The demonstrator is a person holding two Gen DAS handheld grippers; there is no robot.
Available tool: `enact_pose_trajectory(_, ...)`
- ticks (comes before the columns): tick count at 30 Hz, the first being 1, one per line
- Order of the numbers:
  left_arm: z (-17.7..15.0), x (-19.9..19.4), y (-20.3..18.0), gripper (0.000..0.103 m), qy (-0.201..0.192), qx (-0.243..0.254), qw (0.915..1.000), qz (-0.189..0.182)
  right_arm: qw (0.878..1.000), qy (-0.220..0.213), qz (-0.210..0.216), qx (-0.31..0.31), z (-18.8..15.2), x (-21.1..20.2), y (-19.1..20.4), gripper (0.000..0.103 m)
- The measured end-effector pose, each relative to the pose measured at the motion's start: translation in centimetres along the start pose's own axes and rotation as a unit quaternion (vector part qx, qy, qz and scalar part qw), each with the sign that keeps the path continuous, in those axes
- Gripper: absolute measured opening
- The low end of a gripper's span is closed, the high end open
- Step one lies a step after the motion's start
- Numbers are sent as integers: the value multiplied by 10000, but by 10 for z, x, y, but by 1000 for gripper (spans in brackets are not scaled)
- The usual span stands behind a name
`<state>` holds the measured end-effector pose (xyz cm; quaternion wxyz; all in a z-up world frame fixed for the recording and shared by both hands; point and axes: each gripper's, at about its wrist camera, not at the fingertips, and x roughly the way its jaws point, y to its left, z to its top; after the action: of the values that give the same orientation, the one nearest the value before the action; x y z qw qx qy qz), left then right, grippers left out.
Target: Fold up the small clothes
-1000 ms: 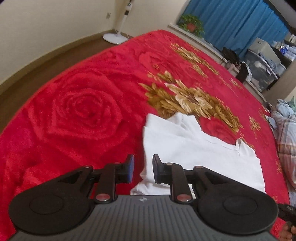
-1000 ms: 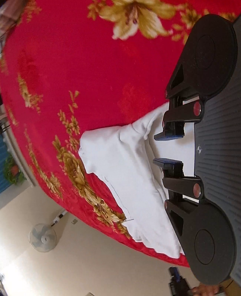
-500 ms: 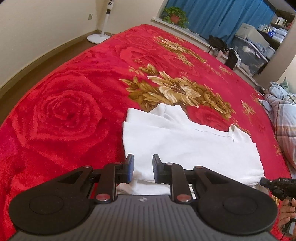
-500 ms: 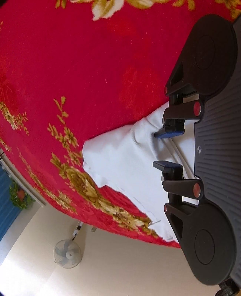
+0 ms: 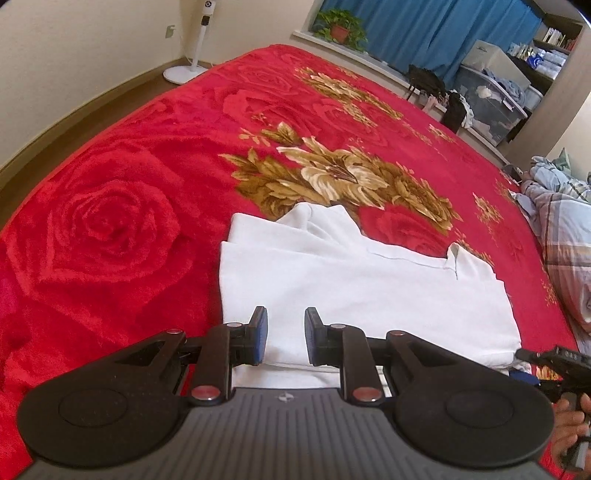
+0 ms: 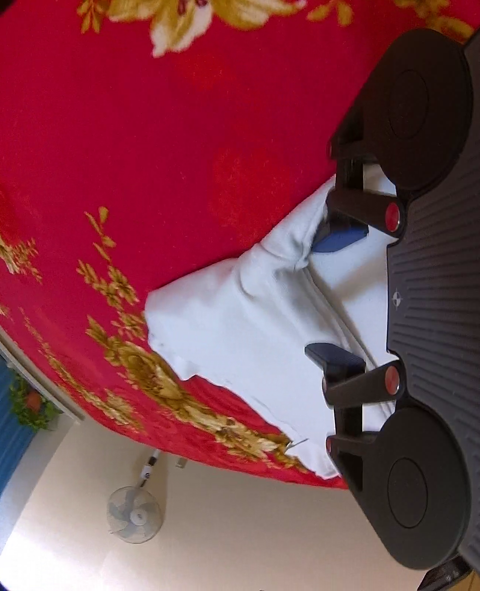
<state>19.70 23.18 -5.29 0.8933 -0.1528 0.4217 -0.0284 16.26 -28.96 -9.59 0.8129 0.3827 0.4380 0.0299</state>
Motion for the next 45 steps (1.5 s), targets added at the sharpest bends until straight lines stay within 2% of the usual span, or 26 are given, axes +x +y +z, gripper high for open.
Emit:
enact_pose_trajectory(3, -1, 0, 0, 22, 1, 60, 10000, 47, 9995, -87, -18, 308, 6, 7, -6, 54)
enact_pose_trajectory(6, -2, -1, 1, 22, -2, 109, 9999, 58, 9990, -185, -210, 334, 6, 7, -6, 21)
enact_pose_trajectory(7, -2, -2, 0, 22, -12, 131, 9999, 39, 9986, -211, -172, 444, 5, 4, -9, 14)
enact_pose_trajectory(9, -2, -2, -2, 22, -20, 194, 9998, 7, 9970, -403, -126, 650, 5, -10, -13, 10)
enact_pose_trajectory(12, -6, 2, -9, 22, 56, 343, 9994, -22, 9954, -624, -129, 721, 9, -25, -17, 9)
enact_pose_trajectory(17, -14, 21, -20, 22, 357, 618, 9974, 104, 9935, -422, -348, 995, 8, -26, -30, 15)
enact_pose_trajectory(20, -22, 36, -23, 22, 704, 917, 9922, 473, 9970, -525, -288, 495, 2, -37, -9, 16)
enact_pose_trajectory(21, -23, 35, -24, 22, 681, 976, 9917, 486, 9978, -576, -214, 251, 0, -40, 1, 17)
enact_pose_trajectory(24, -21, 25, -24, 22, 401, 960, 9941, 322, 9935, -907, -131, -671, -3, -43, 29, 24)
enact_pose_trajectory(25, -20, 22, -24, 22, 302, 931, 9949, 250, 9882, -1083, -224, -1059, -3, -40, 38, 28)
enact_pose_trajectory(27, -21, 20, -25, 22, 220, 903, 9954, 232, 9819, -1181, -403, -1425, 0, -27, 41, 32)
enact_pose_trajectory(30, -23, 29, -25, 25, 351, 986, 9937, 405, 9868, -748, -706, -1253, 5, -2, 23, 32)
enact_pose_trajectory(33, -22, 28, -23, 25, 328, 967, 9936, 481, 9868, -682, -856, -1193, 1, 3, 15, 31)
enact_pose_trajectory(36, -22, 17, -20, 24, 170, 831, 9957, 385, 9828, -841, -830, -1417, -4, -11, 24, 31)
enact_pose_trajectory(40, -28, -7, -25, 25, -239, 860, 9955, 306, 9760, -1198, -748, -1658, -11, -49, 31, 32)
enact_pose_trajectory(45, -44, -49, -39, 25, -899, 1258, 9877, 241, 9605, -1716, -600, -2106, -27, -115, 45, 32)
